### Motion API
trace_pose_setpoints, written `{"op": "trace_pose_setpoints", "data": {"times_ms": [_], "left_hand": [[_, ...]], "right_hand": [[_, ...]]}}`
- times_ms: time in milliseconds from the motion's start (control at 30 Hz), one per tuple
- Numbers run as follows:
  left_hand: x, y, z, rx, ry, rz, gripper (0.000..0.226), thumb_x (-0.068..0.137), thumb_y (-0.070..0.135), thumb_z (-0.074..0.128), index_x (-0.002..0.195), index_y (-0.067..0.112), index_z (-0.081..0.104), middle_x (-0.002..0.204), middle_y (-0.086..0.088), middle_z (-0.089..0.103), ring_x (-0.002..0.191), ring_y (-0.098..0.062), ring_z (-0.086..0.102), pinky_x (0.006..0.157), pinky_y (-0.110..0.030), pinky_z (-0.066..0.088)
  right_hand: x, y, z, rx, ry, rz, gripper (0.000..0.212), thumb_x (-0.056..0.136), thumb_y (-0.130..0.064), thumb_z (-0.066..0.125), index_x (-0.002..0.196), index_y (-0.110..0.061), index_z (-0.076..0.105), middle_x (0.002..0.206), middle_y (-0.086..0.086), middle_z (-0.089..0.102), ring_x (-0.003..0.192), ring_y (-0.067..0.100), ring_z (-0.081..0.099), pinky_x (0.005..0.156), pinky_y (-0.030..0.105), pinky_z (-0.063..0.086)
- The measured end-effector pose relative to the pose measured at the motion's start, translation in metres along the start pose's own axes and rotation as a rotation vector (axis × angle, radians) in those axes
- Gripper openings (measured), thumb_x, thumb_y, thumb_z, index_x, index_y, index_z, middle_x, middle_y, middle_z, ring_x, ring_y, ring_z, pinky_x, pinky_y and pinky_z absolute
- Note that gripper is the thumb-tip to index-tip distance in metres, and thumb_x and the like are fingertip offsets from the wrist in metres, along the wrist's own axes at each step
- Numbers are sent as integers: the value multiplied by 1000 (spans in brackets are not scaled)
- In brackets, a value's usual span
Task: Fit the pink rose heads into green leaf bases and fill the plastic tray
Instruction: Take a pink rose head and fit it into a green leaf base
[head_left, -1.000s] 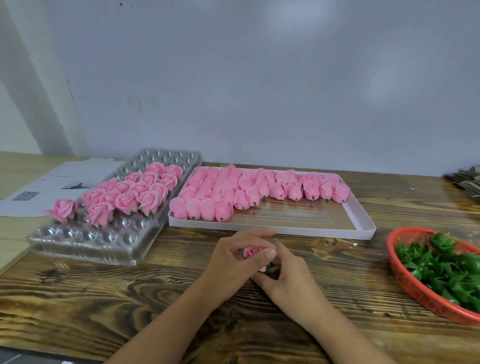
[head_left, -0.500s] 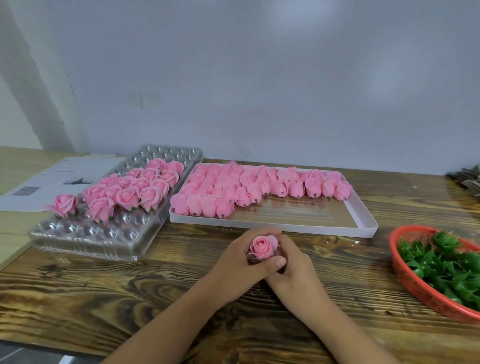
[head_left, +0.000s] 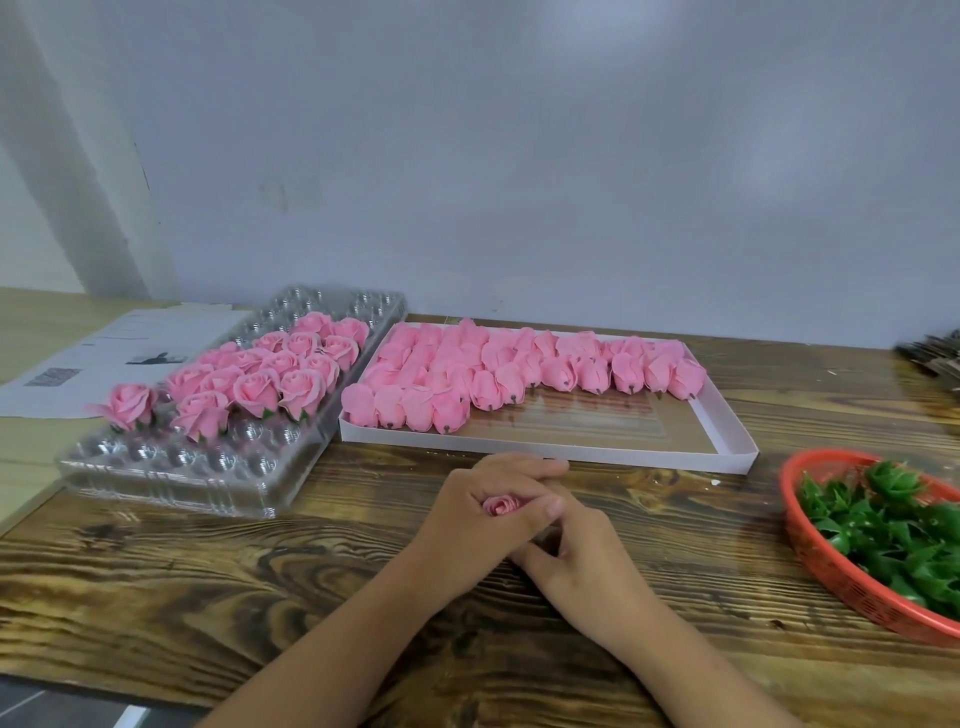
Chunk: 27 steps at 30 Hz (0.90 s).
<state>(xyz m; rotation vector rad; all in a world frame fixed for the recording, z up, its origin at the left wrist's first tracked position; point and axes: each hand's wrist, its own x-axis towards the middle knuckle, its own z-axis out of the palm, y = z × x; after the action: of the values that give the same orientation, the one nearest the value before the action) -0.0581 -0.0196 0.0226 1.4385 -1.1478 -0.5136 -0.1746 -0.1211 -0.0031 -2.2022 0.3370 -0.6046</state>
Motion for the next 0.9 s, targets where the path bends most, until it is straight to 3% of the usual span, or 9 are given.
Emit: {"op": "trace_pose_setpoints", "data": {"times_ms": [100,267,400,467,533,633,800,900], "left_hand": [[0,-2,1,16,-9,-4,17,88,14,78,93,31,81,124,22,70,125,-2,59,107,-31,46],[0,-3,3,-15,7,20,37,77,10,88,105,32,75,127,21,68,117,-5,66,95,-15,50],[1,1,2,-89,82,44,48,76,51,82,119,34,69,125,12,70,118,-10,65,95,-21,51],[1,4,0,-130,118,55,46,84,65,66,112,29,75,129,13,69,123,-9,63,99,-19,48],[0,2,0,-114,107,56,36,91,54,63,103,24,80,127,14,71,124,-9,62,100,-18,47],[0,-4,1,-54,90,45,33,89,42,64,86,15,83,119,18,73,123,-6,61,104,-31,48],[0,-3,5,100,138,111,18,85,46,61,82,53,77,115,26,72,121,-2,61,105,-34,50],[1,-4,6,164,155,116,18,85,46,58,91,49,75,116,31,69,120,1,60,105,-33,49]], "right_hand": [[-1,4,0,37,9,11,42,88,-28,63,127,-38,56,117,-28,63,107,-5,61,85,17,51],[-2,3,-1,64,98,15,39,83,-35,55,121,-43,53,111,-27,65,102,-3,64,80,10,48],[0,0,-1,71,99,33,32,86,-36,64,114,-47,54,102,-25,69,86,-1,67,69,8,46],[0,-1,0,61,56,52,38,88,-28,70,119,-43,54,101,-23,70,78,0,67,66,9,45],[0,-2,0,42,29,64,42,88,-25,71,122,-42,53,101,-24,69,76,-1,67,66,10,45],[0,-2,-1,11,32,56,37,88,-24,71,109,-47,52,101,-26,68,82,-2,67,69,11,47],[-2,-4,-2,-16,21,55,34,89,-28,70,115,-42,53,105,-23,69,97,-3,65,79,21,53],[-1,-4,-1,-9,25,56,33,89,-29,69,117,-35,55,105,-21,70,97,-1,66,80,22,54]]}}
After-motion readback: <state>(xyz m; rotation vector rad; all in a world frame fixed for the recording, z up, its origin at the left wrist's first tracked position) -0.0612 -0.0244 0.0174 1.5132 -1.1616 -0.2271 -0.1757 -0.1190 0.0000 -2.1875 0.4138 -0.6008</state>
